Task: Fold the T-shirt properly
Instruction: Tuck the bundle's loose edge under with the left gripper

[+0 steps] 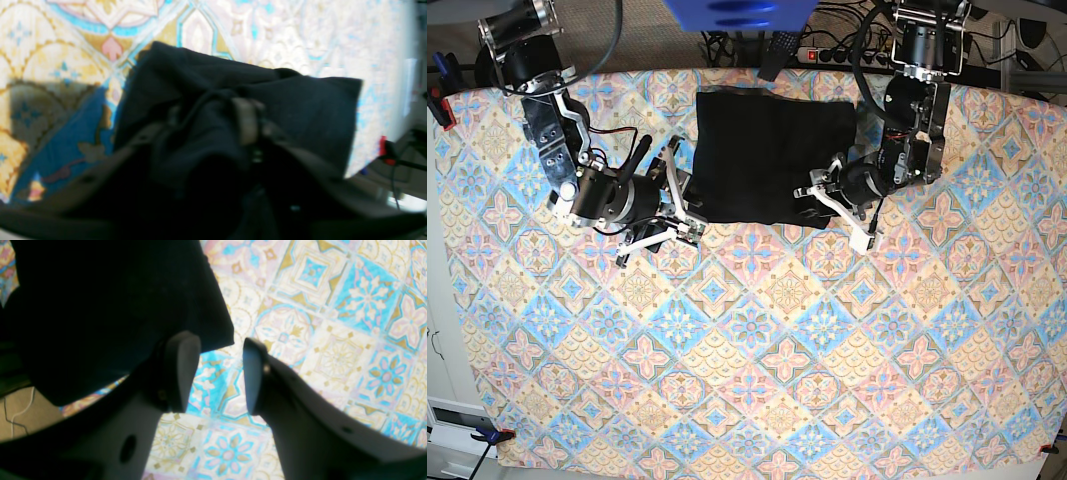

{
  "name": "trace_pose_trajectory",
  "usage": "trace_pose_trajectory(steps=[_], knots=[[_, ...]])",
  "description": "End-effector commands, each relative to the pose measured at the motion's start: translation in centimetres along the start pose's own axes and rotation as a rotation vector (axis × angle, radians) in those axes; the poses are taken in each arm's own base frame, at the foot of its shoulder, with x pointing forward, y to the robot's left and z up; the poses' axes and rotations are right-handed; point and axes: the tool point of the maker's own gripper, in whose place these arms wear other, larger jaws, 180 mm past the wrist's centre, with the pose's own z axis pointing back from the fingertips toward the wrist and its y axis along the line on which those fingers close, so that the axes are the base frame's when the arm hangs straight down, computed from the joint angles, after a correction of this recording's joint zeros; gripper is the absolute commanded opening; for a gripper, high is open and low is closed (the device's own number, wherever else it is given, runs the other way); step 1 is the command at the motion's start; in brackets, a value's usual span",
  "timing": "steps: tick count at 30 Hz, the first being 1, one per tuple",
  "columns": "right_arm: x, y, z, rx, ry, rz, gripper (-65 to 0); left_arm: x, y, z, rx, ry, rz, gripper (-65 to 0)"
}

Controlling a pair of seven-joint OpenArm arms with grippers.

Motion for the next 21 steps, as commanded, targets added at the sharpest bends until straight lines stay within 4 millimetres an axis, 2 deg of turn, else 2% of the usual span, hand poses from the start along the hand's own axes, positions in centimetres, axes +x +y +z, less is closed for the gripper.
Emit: trace_pose_trajectory(steps=[1, 4, 5, 10, 13, 15, 17, 21], knots=[[1.0, -0.8, 0.6, -0.022, -0.035, 0.011, -40.4, 1.3, -0.4, 0.3, -0.01, -0.04, -0.023, -35.9], [1.0, -0.8, 0.6, -0.023, -0.036, 0.012, -40.4, 1.8, -0.6, 0.9, -0.007, -0.07, -0.036, -26.4], [1.1, -0.8, 0.6, -0.023, -0.037, 0.013, -40.4, 2.4, -0.5, 1.6, 0.0, -0.102, -0.042, -25.0], [1.1, -0.8, 0.6, -0.024, -0.037, 0.014, -40.4, 5.0, 1.1, 6.4, 0.083, -0.288, -0.083, -24.4], [1.1, -0.8, 0.6, -0.024, -0.037, 0.014, -40.4, 5.7, 2.0, 9.2, 0.12, -0.353, -0.071, -24.4], [1.1, -0.8, 0.6, -0.024, -0.037, 0.014, -40.4, 5.6, 2.5, 11.0, 0.135, -0.387, -0.052, -24.4], [1.1, -0.8, 0.6, -0.024, -0.037, 0.014, -40.4, 4.9, 2.1, 12.0, 0.102, -0.401, -0.007, -24.4], [1.1, -0.8, 0.6, -0.024, -0.037, 0.014, -40.4, 2.2, -0.1, 12.3, -0.004, -0.339, 0.07, -24.4]])
